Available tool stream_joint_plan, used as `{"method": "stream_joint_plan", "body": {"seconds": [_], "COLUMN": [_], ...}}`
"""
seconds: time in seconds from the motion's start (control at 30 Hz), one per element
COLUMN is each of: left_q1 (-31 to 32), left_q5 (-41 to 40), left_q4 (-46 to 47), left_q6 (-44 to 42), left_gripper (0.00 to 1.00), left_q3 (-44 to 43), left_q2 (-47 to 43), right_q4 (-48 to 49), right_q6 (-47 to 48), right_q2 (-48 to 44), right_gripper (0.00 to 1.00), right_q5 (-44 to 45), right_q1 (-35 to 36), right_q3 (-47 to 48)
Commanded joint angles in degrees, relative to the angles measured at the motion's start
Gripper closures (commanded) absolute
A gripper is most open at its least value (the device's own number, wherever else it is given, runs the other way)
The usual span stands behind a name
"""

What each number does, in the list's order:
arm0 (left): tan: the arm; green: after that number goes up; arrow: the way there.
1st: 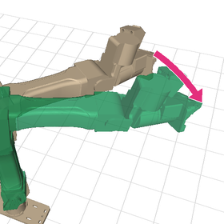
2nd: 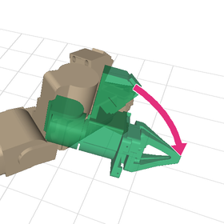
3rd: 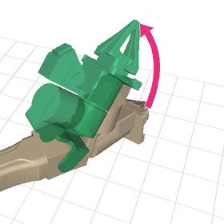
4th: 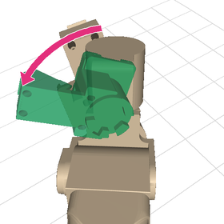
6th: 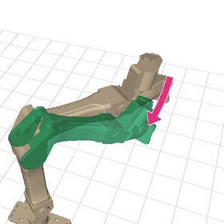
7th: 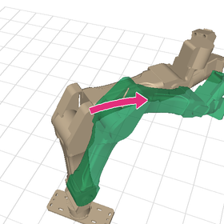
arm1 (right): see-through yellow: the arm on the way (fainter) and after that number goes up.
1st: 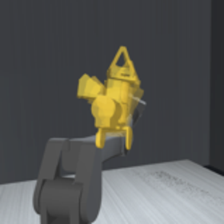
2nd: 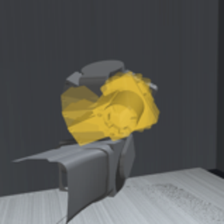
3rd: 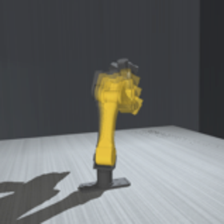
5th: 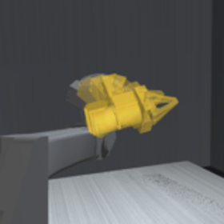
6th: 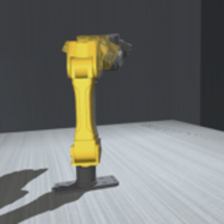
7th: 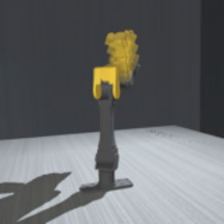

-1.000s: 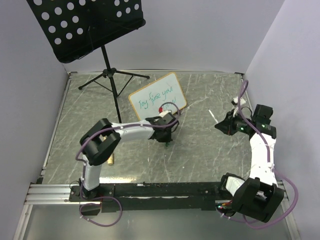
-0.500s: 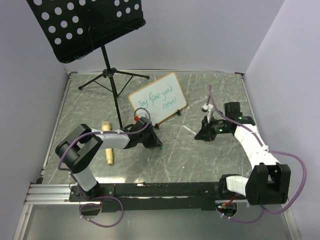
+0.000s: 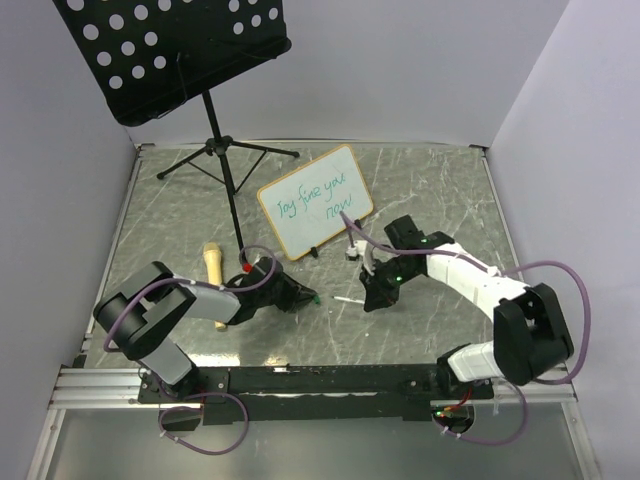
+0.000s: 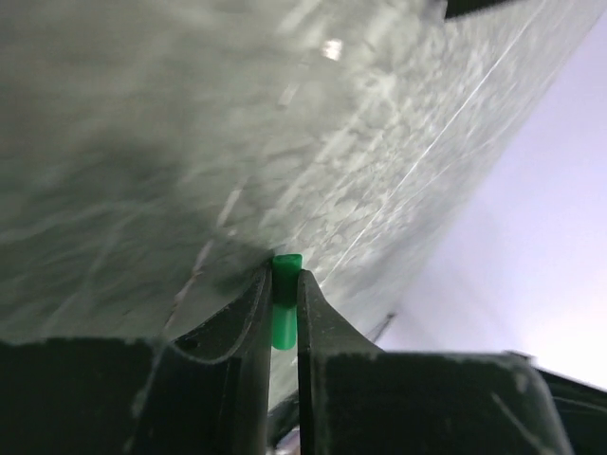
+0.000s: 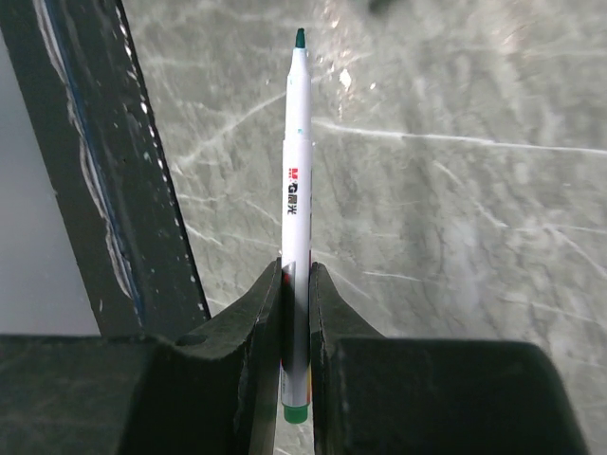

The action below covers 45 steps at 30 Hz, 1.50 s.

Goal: Write a sentence on the whiteboard
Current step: Insert the whiteboard marker without the cap into the pen cap.

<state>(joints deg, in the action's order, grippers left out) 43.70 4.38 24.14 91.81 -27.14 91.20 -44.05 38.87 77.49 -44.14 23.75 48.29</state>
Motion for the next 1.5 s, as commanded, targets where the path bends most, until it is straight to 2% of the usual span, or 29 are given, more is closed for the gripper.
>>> {"method": "stream_joint_plan", "body": {"seconds": [0.0, 0.4, 1.1, 1.47], "left_q1": [0.0, 1.4, 3.0, 5.1], "left_q5": [-4.1, -4.2, -5.7, -8.3], "left_q4": [4.4, 0.2, 0.7, -10.4], "left_q6": [11.9, 17.7, 20.5, 22.0], "left_gripper": [0.91, 0.90, 0.90, 0.91], "left_q3": [3.2, 3.3, 3.2, -0.9], "left_q2": [-2.2, -2.2, 0.5, -0.7], "right_q4": [2.4, 7.0, 9.7, 10.3], "right_q6": [-0.3, -8.5, -13.3, -16.2], "right_q2": [2.6, 9.4, 12.9, 13.6], "right_gripper": [1.00, 1.00, 1.00, 1.00], "right_q5": [5.1, 7.6, 12.6, 14.9], "right_q1": [3.5, 10.5, 11.8, 12.2], "right_q3": [-0.4, 4.1, 5.5, 6.6]}}
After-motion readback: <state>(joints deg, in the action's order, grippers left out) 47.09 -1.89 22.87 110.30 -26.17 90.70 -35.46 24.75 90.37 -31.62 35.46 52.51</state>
